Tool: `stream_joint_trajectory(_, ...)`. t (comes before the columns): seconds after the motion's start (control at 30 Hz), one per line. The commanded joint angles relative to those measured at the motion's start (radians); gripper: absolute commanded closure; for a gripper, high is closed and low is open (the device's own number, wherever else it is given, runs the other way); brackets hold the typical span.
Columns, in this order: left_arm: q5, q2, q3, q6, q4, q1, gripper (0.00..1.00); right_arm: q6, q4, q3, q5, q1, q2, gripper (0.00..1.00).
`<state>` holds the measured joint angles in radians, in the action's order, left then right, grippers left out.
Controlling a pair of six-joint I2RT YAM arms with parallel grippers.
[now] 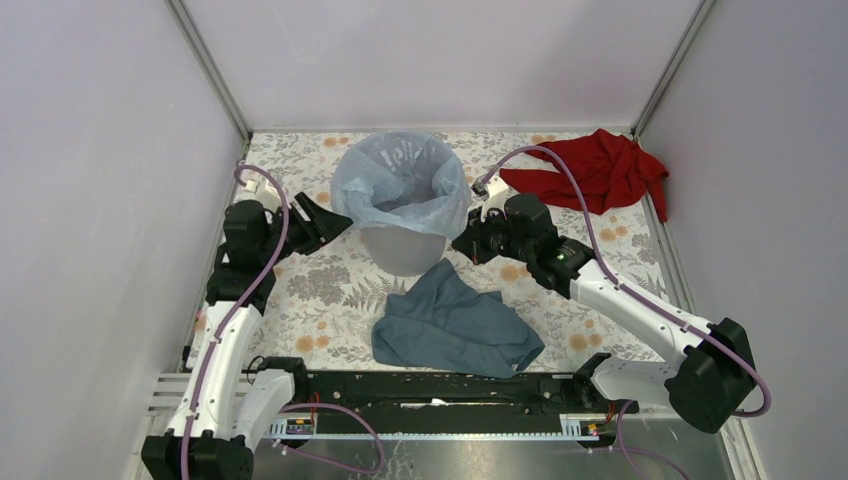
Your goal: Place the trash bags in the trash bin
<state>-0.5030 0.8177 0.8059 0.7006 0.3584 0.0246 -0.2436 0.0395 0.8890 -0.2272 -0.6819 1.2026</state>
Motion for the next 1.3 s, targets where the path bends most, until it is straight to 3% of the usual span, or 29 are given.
stream_joint_trajectory(0.0,-0.039,0.019,0.001,0.002,-0.087,-0.005,0.39,0.006,-0.021,0.045,0.010,-0.001,-0.005,1.00)
stream_joint_trajectory(0.1,-0.051,0.029,0.005,0.003,-0.098,-0.004,0.41,0.006,-0.020,0.038,0.009,-0.001,-0.007,1.00)
stream_joint_trajectory(0.27,-0.008,0.043,-0.019,-0.006,-0.068,-0.005,0.73,0.006,-0.032,0.024,0.014,-0.001,-0.001,1.00)
stream_joint_trajectory(0.37,0.030,0.063,-0.056,-0.021,-0.062,-0.005,0.85,0.002,-0.067,0.006,0.017,-0.001,0.018,1.00)
stream_joint_trajectory(0.6,-0.033,0.168,-0.176,0.035,-0.211,-0.003,0.98,-0.048,-0.166,-0.061,0.020,-0.001,0.098,1.00)
stream_joint_trajectory(0.77,-0.011,0.131,-0.181,0.021,-0.179,0.000,1.00,-0.066,-0.165,-0.054,-0.014,-0.001,0.112,1.00)
stream_joint_trajectory(0.83,0.024,0.068,-0.150,-0.001,-0.120,-0.001,0.92,-0.059,-0.134,-0.043,0.004,-0.001,0.095,0.96)
stream_joint_trajectory(0.97,0.076,-0.076,-0.073,-0.044,-0.020,-0.001,0.59,-0.030,-0.062,-0.006,0.042,-0.001,0.048,0.75)
stream_joint_trajectory(1.1,0.111,-0.136,-0.014,-0.065,0.015,-0.001,0.36,-0.008,0.007,0.024,0.057,-0.001,-0.008,0.60)
stream_joint_trajectory(1.27,0.048,-0.078,0.004,-0.037,-0.101,-0.002,0.20,-0.006,0.029,0.036,0.069,-0.001,-0.061,0.44)
